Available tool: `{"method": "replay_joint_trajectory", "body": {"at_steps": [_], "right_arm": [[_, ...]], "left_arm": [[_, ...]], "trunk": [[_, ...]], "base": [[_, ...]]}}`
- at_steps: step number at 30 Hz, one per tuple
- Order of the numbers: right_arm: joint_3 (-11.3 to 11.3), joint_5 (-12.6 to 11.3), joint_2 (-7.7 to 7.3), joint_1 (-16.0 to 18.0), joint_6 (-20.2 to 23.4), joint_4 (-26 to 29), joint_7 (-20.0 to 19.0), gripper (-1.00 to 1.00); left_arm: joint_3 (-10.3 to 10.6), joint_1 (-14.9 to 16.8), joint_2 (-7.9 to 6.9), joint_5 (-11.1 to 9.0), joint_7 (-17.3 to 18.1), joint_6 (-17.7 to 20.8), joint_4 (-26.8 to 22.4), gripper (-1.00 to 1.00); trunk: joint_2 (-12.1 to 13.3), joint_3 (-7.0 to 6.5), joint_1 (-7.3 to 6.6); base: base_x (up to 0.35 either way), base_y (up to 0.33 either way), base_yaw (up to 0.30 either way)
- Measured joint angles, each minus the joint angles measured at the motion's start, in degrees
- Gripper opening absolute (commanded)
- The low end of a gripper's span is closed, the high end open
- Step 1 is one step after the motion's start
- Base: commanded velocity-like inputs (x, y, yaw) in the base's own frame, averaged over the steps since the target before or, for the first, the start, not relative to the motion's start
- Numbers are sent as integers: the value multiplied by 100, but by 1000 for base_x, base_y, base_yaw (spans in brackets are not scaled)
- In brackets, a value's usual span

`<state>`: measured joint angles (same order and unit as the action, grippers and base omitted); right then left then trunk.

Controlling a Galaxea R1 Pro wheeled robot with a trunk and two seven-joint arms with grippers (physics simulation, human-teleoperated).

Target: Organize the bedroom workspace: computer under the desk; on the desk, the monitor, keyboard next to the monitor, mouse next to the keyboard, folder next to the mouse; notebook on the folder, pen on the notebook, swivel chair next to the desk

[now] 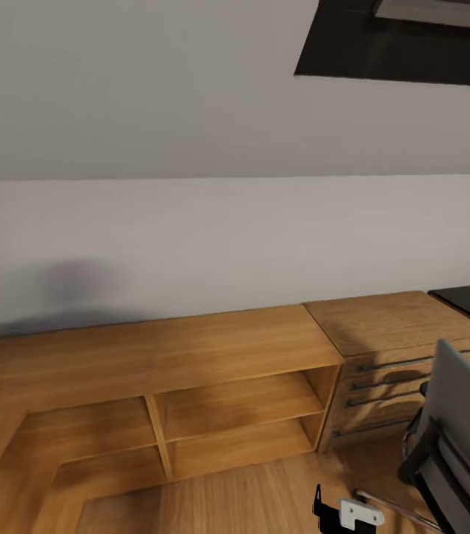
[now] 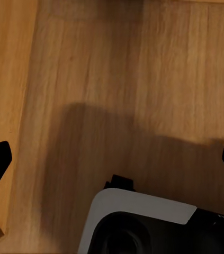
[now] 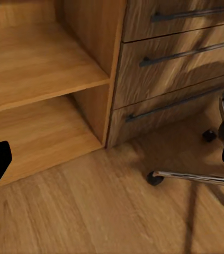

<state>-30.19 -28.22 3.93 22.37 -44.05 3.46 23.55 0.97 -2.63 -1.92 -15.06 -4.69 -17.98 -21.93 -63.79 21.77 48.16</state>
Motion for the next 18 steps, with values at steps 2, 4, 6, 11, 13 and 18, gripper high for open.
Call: {"method": "replay_joint_trajectory", "body": {"at_steps": [2,4,6,11,13,18], "right_arm": [[0,0,0,0,0,0,0,100],[0,0,0,0,0,0,-1,100],[0,0,0,0,0,0,-1,100],[1,0,0,0,0,0,-1,100],[1,0,0,0,0,0,-1,100],[1,-1,0,0,0,0,-1,100]], "left_arm": [[0,-1,0,0,0,0,0,100],[-2,0,0,0,0,0,1,100],[-1,-1,0,0,0,0,2,100],[3,-1,0,0,0,-2,1,100],[5,2,-2,0,1,0,2,100],[5,1,-7,0,0,0,-1,100]], "trunk": [[0,-6,1],[0,-12,1],[0,-19,2],[0,-34,2],[0,-41,2],[0,-57,-1]], "base": [[77,7,-300],[39,4,-300],[20,2,-300],[7,1,-300],[40,0,-300],[204,35,-300]]}}
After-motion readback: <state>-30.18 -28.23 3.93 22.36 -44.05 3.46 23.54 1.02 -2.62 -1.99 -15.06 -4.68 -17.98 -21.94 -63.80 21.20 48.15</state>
